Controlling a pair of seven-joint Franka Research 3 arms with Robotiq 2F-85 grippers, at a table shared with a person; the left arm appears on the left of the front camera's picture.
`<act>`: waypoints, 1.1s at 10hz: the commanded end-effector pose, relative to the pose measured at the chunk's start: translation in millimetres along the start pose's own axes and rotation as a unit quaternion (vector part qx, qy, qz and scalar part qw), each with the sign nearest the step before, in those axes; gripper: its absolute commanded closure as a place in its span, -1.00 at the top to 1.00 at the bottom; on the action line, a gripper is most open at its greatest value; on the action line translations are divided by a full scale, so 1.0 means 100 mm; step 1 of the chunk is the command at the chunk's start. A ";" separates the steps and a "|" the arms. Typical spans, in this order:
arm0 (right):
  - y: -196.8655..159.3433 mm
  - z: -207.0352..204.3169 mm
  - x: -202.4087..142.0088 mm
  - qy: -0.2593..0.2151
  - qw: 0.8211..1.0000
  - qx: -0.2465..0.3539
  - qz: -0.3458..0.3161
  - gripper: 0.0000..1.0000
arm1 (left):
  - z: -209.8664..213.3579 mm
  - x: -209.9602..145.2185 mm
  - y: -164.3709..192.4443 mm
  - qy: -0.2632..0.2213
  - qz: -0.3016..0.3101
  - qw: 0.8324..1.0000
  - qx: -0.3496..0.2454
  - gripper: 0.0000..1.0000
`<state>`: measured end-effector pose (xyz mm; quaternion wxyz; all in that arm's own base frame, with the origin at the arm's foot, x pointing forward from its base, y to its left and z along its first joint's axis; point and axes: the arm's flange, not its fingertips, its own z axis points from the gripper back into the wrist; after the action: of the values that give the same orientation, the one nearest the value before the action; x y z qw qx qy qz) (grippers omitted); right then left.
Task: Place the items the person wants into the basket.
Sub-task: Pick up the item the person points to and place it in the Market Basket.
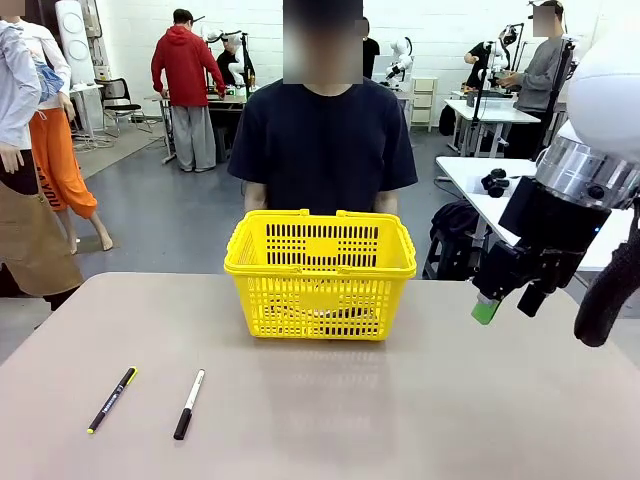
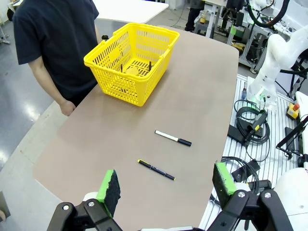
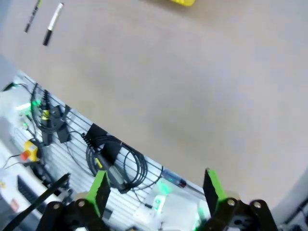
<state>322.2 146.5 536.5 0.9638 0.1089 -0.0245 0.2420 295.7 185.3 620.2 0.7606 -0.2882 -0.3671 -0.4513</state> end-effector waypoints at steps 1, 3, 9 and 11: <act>0.00 -0.04 -0.06 0.008 1.000 0.001 0.024 1.00 | 0.00 -0.01 -0.01 -0.009 -0.010 1.000 -0.002 1.00; 0.00 -0.04 -0.06 0.008 1.000 0.001 0.024 1.00 | 0.00 -0.01 -0.01 -0.009 -0.010 1.000 -0.002 1.00; -0.22 0.26 -0.31 -0.023 0.996 0.030 0.082 1.00 | 0.00 -0.01 -0.01 -0.009 -0.010 1.000 -0.002 1.00; -0.88 0.80 -0.84 -0.117 0.952 0.105 0.263 1.00 | 0.00 -0.01 -0.01 -0.009 -0.010 1.000 -0.002 1.00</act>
<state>308.7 96.8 565.9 0.9281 0.1360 -0.0705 0.3394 295.8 185.8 619.8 0.7608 -0.2884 -0.3670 -0.4508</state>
